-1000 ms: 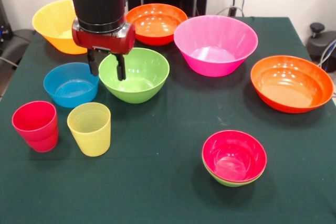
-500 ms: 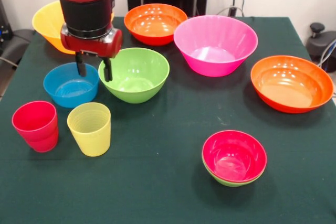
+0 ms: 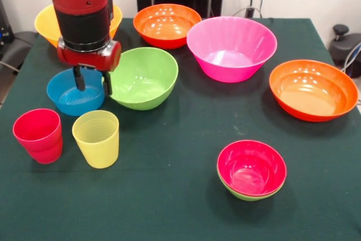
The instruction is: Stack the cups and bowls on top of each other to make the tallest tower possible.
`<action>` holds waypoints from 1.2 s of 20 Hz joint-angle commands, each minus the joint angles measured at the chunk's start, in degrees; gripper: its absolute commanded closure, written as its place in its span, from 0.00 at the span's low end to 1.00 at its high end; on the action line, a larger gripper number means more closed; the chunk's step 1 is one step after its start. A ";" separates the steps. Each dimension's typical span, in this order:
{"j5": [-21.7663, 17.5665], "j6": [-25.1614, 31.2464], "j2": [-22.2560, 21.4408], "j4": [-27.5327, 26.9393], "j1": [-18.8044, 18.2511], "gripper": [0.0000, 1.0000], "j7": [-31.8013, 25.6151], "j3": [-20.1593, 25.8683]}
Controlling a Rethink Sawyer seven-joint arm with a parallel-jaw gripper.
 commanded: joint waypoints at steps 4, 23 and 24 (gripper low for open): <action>-6.03 -5.70 5.99 -2.90 0.36 0.00 -7.76 5.24; -2.10 1.40 2.39 -1.38 0.03 0.00 -8.52 6.91; -1.67 2.08 2.13 -1.29 -0.14 0.00 -8.58 7.20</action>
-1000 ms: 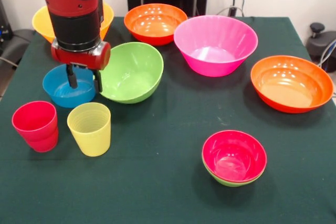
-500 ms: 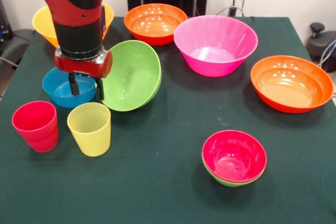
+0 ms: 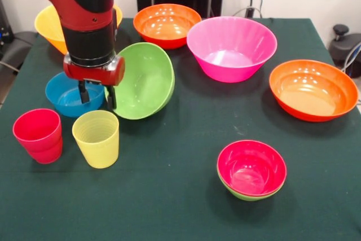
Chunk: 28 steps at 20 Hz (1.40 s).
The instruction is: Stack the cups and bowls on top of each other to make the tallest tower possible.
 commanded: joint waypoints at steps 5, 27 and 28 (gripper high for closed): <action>0.59 7.57 -1.25 -0.43 -0.29 0.00 -8.84 7.02; -2.50 6.03 0.73 -1.49 -1.44 0.00 -7.34 7.46; -2.82 6.10 0.84 -1.65 -1.36 0.00 -7.46 7.17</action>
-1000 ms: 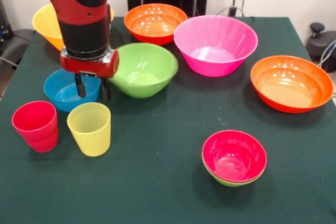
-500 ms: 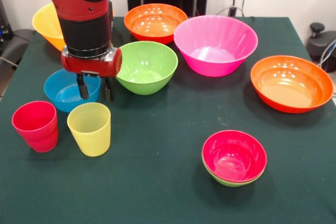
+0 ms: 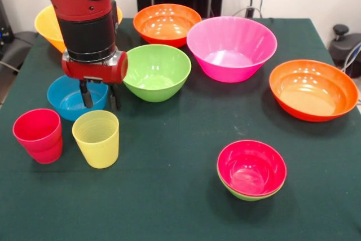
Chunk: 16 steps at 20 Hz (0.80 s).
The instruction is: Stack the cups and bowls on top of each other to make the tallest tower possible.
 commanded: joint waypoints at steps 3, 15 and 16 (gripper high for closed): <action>-3.44 4.20 3.28 -1.43 1.02 0.00 -7.40 0.98; -4.19 3.97 -0.08 2.93 2.88 0.00 -3.82 -2.77; -4.08 4.13 -0.26 3.04 2.83 0.00 -3.86 -2.82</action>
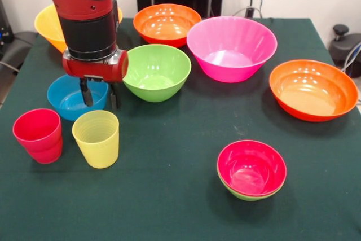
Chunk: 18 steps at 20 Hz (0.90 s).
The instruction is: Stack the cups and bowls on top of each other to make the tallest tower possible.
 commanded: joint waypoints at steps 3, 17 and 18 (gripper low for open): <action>-4.04 4.06 -0.14 3.03 2.31 0.00 -3.80 -2.16; -5.93 -0.58 2.15 4.45 2.99 0.00 -2.71 -4.61; -6.00 -1.20 2.54 4.55 2.98 0.00 -2.52 -4.73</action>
